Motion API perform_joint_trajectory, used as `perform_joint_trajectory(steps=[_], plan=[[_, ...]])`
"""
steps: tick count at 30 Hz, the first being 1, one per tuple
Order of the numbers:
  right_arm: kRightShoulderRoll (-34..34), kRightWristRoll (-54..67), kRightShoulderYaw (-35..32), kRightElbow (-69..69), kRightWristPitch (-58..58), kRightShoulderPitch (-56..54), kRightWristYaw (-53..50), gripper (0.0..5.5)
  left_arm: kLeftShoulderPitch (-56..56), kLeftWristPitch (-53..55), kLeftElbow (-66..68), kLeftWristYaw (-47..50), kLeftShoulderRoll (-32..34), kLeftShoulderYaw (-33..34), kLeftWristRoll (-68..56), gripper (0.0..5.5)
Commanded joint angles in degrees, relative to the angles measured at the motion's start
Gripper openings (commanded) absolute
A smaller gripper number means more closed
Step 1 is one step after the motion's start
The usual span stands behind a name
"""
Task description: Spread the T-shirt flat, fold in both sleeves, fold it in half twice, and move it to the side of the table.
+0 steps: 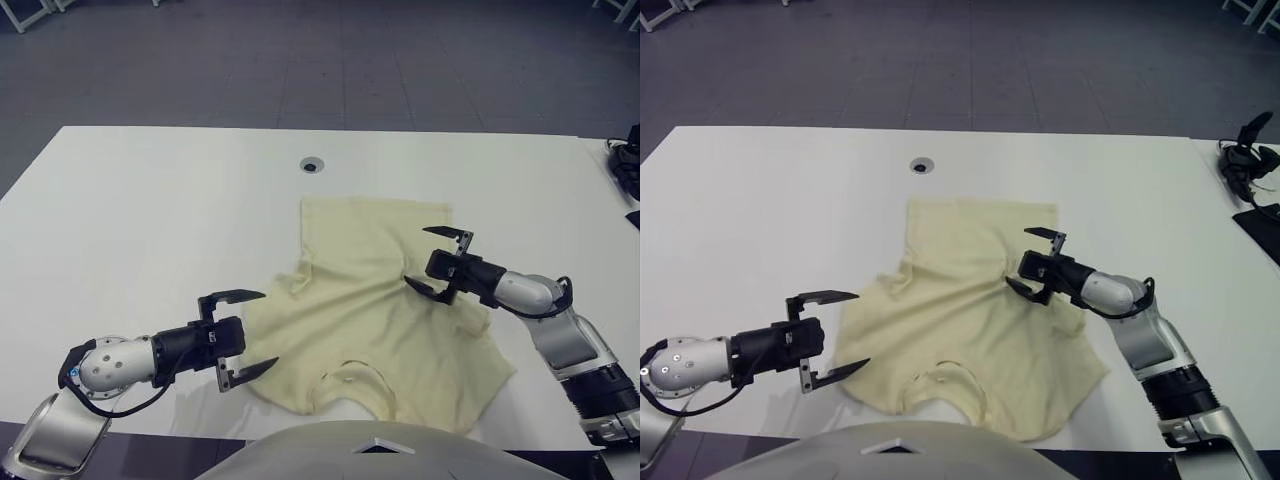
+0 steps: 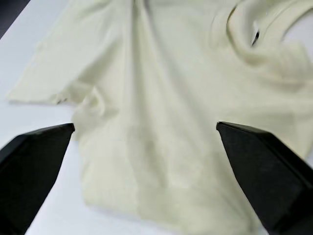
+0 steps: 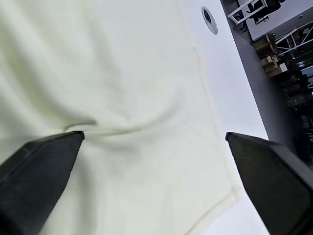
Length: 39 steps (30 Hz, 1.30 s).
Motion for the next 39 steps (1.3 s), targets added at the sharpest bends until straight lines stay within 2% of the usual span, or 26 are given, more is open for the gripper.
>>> perform_joint_trajectory(steps=[1,7,11,17,21,31,36,39], plan=[[1.66,5.75,-2.77,-4.64,2.51,-0.54,2.33,5.38,-3.91,1.30,1.56,0.43,1.23,0.26,1.68,5.40],[1.71,11.57,-5.54,-9.36,5.66,0.02,4.91,5.38,-9.25,2.44,3.32,1.08,-0.42,-2.58,2.73,5.40],[2.04,12.26,-4.27,-12.39,6.65,2.53,5.75,5.38,-14.12,2.47,4.73,1.53,-2.56,-6.78,3.77,5.40],[1.81,12.42,-4.30,-18.42,7.55,7.21,5.43,5.38,-25.74,4.06,14.73,7.85,-8.73,-12.14,10.25,5.40],[-0.63,12.11,-3.88,-23.42,7.90,12.92,7.31,5.38,-26.86,5.66,17.37,10.50,-11.72,-12.68,10.42,5.40],[-6.34,10.69,-7.68,-29.54,7.32,23.49,9.91,5.38,-19.78,4.43,15.85,7.87,-5.55,-11.87,12.51,5.40],[-8.63,10.73,-10.60,-30.93,6.47,27.41,11.45,5.38,-15.17,2.98,12.83,7.25,-2.09,-7.49,11.62,5.40],[-7.53,13.28,-13.04,-31.52,8.43,27.13,10.83,5.38,-13.51,2.41,13.07,6.95,-0.45,-6.51,12.56,5.40]])
